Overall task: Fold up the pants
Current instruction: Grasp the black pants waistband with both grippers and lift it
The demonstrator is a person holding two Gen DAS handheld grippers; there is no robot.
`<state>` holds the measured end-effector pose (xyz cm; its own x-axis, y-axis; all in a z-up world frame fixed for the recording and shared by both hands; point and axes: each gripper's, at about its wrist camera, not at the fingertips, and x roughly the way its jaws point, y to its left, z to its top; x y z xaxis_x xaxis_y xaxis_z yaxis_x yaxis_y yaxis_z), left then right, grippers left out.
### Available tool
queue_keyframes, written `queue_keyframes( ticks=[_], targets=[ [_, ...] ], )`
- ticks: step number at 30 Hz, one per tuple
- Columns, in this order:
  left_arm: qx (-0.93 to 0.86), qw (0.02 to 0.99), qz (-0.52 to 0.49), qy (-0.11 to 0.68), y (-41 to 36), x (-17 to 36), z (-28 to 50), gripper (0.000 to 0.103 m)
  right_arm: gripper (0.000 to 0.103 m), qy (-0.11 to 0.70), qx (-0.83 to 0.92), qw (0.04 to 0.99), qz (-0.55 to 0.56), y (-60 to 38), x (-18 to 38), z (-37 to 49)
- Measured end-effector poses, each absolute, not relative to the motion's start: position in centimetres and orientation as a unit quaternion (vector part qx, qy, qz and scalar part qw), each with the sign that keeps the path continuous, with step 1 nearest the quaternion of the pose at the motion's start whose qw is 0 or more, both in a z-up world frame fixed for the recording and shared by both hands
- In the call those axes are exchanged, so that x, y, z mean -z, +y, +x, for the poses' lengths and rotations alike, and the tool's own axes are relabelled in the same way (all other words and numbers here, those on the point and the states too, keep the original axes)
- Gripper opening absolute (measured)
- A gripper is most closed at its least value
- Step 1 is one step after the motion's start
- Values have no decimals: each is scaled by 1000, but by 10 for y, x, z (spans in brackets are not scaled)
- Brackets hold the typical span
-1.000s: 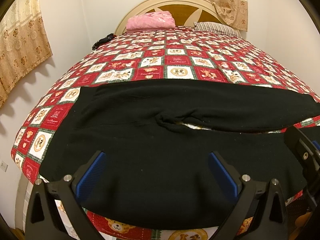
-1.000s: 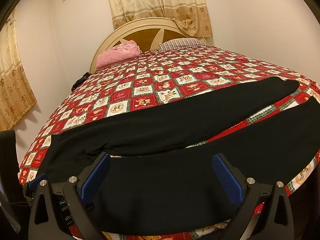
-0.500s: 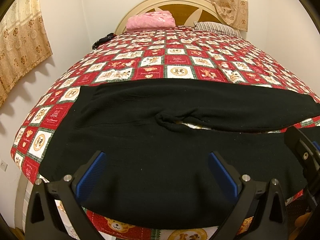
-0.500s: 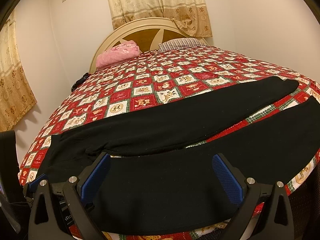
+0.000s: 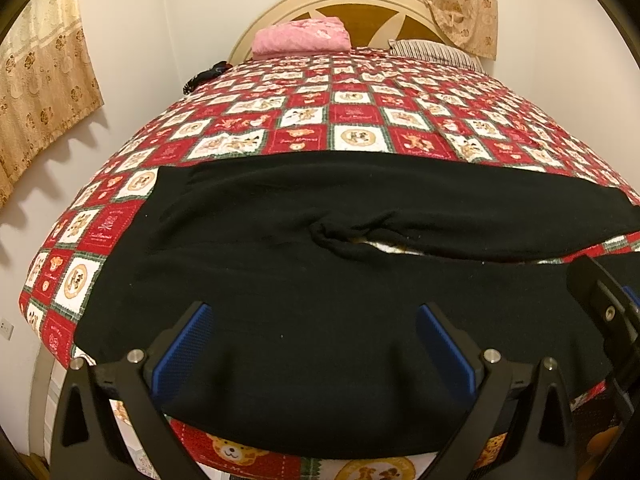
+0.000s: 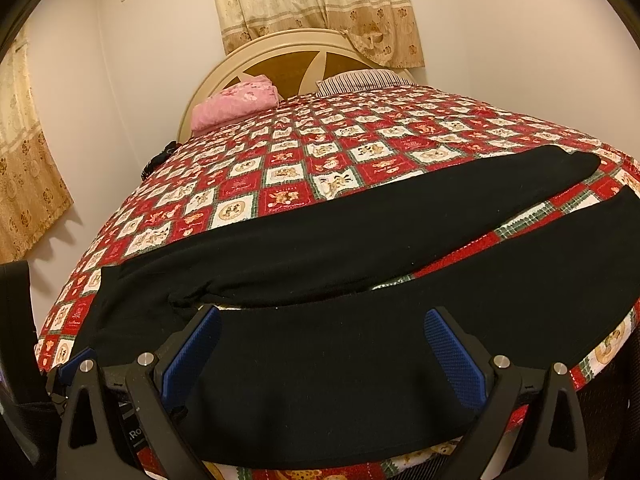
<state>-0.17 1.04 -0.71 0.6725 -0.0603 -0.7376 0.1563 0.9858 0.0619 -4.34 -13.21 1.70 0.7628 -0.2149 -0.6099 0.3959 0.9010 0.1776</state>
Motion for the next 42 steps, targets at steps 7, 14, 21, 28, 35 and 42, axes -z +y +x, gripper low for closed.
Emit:
queue_keyframes(
  ticks=[7,14,21,28,35,42],
  targets=[
    [71,908,58,409,33,4,17,103,102,303,173,926,148,-147,-15,-35],
    [59,921,29,384,117,-25,74,103,102,310,178,926,126,-171,-14,-13],
    [76,913,41,398,165,-18,156,90,102,310,151,931,119,-168,-20,13],
    [104,881,3,461,178,25,214,89,102,333,120,930,97,-156,-16,35],
    [114,863,9,493,174,46,235,62,100,370,59,924,75,-178,-19,78],
    [120,856,0,503,179,45,238,60,99,438,-18,899,-23,-200,1,175]
  ],
)
